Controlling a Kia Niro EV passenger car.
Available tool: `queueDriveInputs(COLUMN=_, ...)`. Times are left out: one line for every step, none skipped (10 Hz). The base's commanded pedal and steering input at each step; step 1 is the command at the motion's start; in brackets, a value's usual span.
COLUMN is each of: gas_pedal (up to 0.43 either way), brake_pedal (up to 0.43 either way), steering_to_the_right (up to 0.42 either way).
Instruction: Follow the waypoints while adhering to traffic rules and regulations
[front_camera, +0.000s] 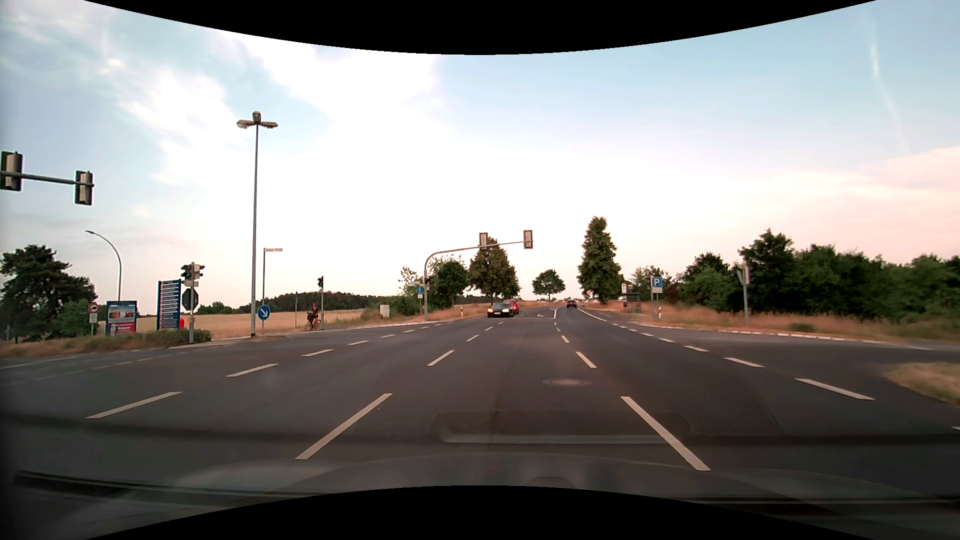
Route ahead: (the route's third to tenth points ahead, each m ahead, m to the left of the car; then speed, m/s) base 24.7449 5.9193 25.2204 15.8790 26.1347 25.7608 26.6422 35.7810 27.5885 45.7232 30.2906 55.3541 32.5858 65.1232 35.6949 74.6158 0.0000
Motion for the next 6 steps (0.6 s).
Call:
queueDriveInputs(gas_pedal=0.000, brake_pedal=0.311, steering_to_the_right=-0.001)
queueDriveInputs(gas_pedal=0.000, brake_pedal=0.311, steering_to_the_right=-0.002)
queueDriveInputs(gas_pedal=0.000, brake_pedal=0.311, steering_to_the_right=-0.001)
queueDriveInputs(gas_pedal=0.000, brake_pedal=0.226, steering_to_the_right=-0.001)
queueDriveInputs(gas_pedal=0.000, brake_pedal=0.000, steering_to_the_right=-0.001)
queueDriveInputs(gas_pedal=0.000, brake_pedal=0.000, steering_to_the_right=-0.001)
